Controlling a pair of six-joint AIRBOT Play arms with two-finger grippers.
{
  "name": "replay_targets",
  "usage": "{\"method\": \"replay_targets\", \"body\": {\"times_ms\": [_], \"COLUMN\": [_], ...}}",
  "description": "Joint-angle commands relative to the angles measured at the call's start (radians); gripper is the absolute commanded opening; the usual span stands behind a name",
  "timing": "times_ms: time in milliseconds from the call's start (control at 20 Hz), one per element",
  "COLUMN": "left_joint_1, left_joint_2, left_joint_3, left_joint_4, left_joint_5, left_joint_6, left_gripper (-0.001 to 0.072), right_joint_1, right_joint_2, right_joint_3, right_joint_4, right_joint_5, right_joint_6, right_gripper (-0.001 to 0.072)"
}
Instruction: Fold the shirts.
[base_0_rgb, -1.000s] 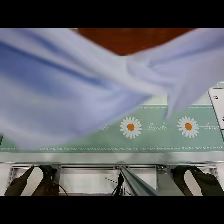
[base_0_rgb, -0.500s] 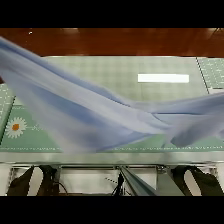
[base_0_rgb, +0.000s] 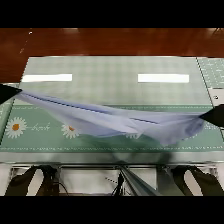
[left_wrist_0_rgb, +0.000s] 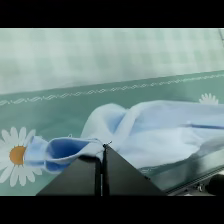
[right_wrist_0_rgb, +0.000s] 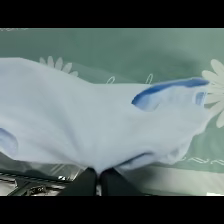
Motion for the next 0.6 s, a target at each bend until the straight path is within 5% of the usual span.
{"method": "replay_targets", "body": {"times_ms": [0,550], "left_joint_1": [-0.012,-0.277], "left_joint_2": [-0.028,-0.558], "left_joint_3": [-0.179,-0.237], "left_joint_4": [0.032,0.013], "left_joint_5": [0.143,0.629], "left_joint_6": [0.022,0.13], "left_gripper": [0.0017,0.0018], "right_joint_1": [0.0,0.0], "right_joint_2": [-0.138,-0.643], "right_joint_3": [-0.119,-0.119], "right_joint_4": [0.037,0.449], "right_joint_5": [-0.215,-0.829], "right_joint_6": [-0.008,-0.062], "right_gripper": [0.0018,0.002]}}
